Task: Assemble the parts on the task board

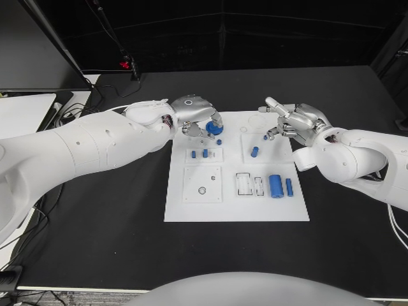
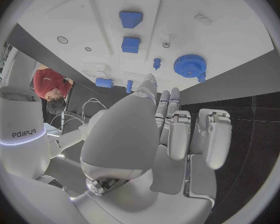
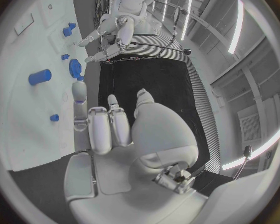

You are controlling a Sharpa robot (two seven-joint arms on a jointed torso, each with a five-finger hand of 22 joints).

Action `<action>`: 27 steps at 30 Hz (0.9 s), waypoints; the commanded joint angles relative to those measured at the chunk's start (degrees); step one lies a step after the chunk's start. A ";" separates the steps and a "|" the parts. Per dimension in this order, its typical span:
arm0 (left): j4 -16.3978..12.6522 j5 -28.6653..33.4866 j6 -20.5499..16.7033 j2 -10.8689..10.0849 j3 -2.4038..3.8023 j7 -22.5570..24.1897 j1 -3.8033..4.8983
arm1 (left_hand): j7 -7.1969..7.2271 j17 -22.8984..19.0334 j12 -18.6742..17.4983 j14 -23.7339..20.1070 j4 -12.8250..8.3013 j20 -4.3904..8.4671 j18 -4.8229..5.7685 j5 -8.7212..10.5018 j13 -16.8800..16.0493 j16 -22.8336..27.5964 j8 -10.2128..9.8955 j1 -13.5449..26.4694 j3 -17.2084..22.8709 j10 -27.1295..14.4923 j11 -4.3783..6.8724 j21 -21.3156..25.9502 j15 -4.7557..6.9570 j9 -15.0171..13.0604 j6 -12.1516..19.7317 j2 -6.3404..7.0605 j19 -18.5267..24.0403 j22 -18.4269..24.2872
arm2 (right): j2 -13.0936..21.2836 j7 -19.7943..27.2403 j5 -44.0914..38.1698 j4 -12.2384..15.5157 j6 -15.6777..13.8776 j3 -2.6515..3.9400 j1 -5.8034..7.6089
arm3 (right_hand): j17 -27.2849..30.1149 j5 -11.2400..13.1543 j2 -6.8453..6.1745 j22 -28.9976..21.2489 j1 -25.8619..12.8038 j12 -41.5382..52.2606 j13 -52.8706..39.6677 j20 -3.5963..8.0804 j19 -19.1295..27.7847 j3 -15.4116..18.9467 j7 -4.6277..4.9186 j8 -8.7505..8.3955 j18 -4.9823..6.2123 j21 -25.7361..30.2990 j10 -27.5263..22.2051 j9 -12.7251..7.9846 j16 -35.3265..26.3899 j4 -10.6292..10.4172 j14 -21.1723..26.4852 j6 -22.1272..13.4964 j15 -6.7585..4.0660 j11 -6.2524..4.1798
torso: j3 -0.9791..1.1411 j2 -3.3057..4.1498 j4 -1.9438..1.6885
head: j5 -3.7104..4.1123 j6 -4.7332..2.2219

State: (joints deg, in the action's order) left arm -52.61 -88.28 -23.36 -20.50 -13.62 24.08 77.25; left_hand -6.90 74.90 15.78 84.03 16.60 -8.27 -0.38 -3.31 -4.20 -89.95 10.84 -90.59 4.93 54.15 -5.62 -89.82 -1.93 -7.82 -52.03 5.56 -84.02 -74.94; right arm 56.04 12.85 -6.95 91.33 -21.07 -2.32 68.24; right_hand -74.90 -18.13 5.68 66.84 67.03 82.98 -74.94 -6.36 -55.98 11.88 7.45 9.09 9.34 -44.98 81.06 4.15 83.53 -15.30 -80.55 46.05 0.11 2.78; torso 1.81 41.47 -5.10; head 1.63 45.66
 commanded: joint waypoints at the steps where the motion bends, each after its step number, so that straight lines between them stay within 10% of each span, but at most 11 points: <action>1: 0.41 -3.49 0.50 0.45 0.05 -0.07 0.00 | 0.01 15.10 -0.48 5.97 -0.01 0.68 0.38 0.40 0.28 -0.05 -0.43 -0.21 0.49 -0.12 0.24 -0.18 0.61 0.22 -0.33 0.39 -5.98 -15.06 | -0.10 0.45 -0.08 0.09 0.50 0.03 0.06 | -3.29 0.08 0.31 -0.02 0.06 -0.17 -5.84 -0.08 0.22 0.41 0.12 0.25 0.82 0.34 -0.28 -0.04 -0.28 0.02 0.34 0.01 -0.03 -0.01 | 0.00 -0.01 0.01 | 0.07 0.02; 13: 1.51 -6.30 1.83 1.68 0.05 -1.19 -0.61 | 0.85 15.10 -1.49 5.97 -0.10 1.91 0.38 0.38 0.60 -0.05 -1.83 -1.47 1.54 -0.25 1.40 -0.18 2.15 1.19 -0.40 0.43 -5.98 -15.06 | -0.39 0.63 -0.08 0.13 0.63 0.03 0.06 | -3.36 0.16 0.41 0.23 -0.03 -0.20 -5.79 -0.09 -0.08 0.46 0.15 0.22 0.72 -0.04 -0.33 -0.07 -0.22 -0.07 0.29 -0.09 -0.01 0.01 | -0.03 0.02 0.10 | 0.77 -0.25; 27: 3.01 -7.00 3.13 3.34 0.05 -1.31 -1.22 | 1.15 15.10 -1.75 5.97 -0.34 2.31 0.38 0.01 0.65 -0.05 -2.37 -2.98 2.61 0.70 1.50 -0.18 2.06 1.62 -0.93 0.49 -5.98 -15.06 | -0.73 0.72 -0.08 0.05 0.58 0.03 0.05 | -14.63 0.27 1.25 19.28 0.48 0.30 -5.41 0.00 -25.54 2.12 0.12 0.76 -6.50 -35.04 -0.37 -0.13 6.28 0.12 -9.08 -0.94 -0.11 -0.04 | -0.03 0.02 0.10 | 1.04 -0.75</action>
State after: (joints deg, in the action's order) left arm -49.71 -94.42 -21.38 -17.27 -13.62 23.27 75.96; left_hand -5.97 74.90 14.23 83.98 16.23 -6.43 -0.39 -3.09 -3.62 -89.95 8.59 -93.17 7.38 54.36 -4.18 -89.82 -0.26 -6.25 -52.95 6.17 -84.02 -74.92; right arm 55.37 12.90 -6.96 91.28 -20.98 -2.32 68.23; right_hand -74.94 -18.13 6.29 74.95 67.64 83.07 -74.93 -6.36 -81.10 13.79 7.68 9.56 3.49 -79.45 81.06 4.09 89.38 -15.14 -83.76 45.45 -0.01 2.78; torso 1.77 41.47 -5.00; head 2.60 45.01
